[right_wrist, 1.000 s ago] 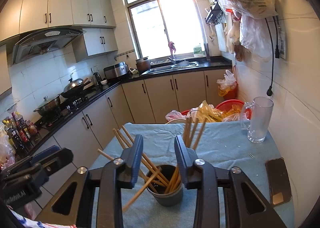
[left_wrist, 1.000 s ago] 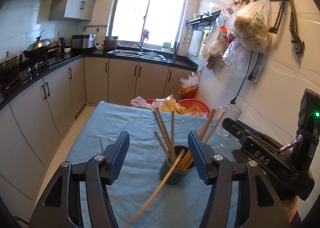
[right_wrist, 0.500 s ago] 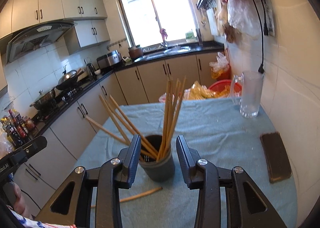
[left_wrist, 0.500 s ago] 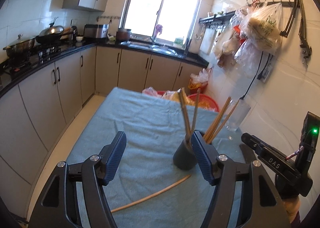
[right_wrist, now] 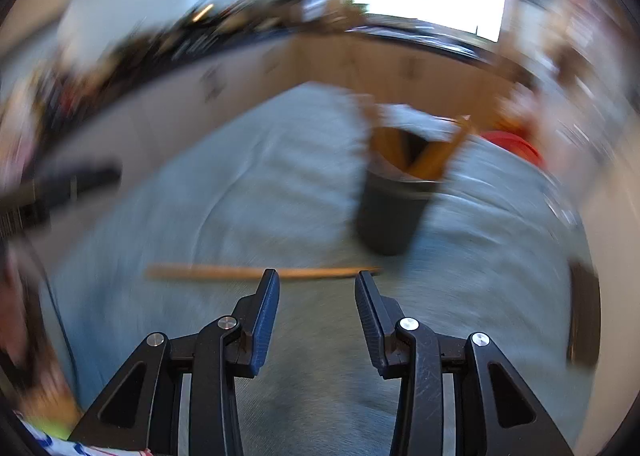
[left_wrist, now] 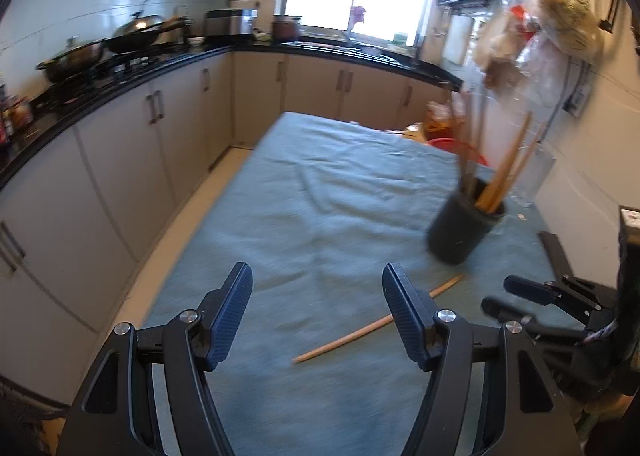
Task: Organize utensils
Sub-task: 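Move the right gripper to the last chopstick on the cloth and grasp it, then lift the chopstick upright with the right gripper and carry it over the cup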
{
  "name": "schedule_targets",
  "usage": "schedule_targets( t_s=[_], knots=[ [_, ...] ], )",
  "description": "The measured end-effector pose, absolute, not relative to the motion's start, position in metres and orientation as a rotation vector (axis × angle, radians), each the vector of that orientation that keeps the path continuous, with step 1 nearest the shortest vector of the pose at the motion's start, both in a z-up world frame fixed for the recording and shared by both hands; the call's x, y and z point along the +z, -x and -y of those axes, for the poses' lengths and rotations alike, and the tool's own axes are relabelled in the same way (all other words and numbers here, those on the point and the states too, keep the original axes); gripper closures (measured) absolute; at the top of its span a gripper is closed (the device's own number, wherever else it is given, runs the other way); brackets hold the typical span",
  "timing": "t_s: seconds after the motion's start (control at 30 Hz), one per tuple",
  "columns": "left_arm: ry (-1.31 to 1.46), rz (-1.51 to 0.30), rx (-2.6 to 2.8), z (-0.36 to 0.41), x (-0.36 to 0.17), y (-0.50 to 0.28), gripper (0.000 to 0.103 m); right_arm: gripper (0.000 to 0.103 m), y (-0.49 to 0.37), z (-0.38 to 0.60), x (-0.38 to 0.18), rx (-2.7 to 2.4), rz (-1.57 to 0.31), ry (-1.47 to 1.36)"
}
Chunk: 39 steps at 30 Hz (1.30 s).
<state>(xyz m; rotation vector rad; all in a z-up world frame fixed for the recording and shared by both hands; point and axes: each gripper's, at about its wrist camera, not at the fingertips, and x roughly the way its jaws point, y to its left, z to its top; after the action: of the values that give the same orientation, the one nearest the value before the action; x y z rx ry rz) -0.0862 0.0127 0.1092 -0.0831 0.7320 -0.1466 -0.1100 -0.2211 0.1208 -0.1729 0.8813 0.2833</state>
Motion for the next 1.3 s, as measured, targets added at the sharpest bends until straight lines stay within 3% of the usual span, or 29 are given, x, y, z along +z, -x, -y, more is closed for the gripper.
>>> schedule_targets(
  t_s=[0.23,0.47,0.57,0.6,0.83,1.3],
  knots=[
    [0.148,-0.752,-0.069,-0.070,0.095,0.099,0.037,0.061,0.081,0.140,0.076,0.513,-1.008,0.543],
    [0.224,-0.820,-0.121,-0.086,0.075,0.093,0.036,0.055,0.048,0.126,0.058,0.571,-1.083,0.570],
    [0.219,-0.829,-0.125,-0.082,0.069,0.091,0.037,0.086,0.037,0.133,0.058,0.585,-1.172,0.453],
    [0.220,-0.837,-0.130,-0.080,0.067,0.089,0.037,0.089,0.038,0.135,0.058,0.587,-1.183,0.429],
    [0.200,-0.880,-0.172,-0.057,0.061,0.084,0.037,0.095,0.060,0.151,0.057,0.550,-1.221,0.232],
    [0.144,-1.018,-0.281,0.015,0.031,0.065,0.037,0.095,0.137,0.193,0.062,0.440,-1.036,0.127]
  ],
)
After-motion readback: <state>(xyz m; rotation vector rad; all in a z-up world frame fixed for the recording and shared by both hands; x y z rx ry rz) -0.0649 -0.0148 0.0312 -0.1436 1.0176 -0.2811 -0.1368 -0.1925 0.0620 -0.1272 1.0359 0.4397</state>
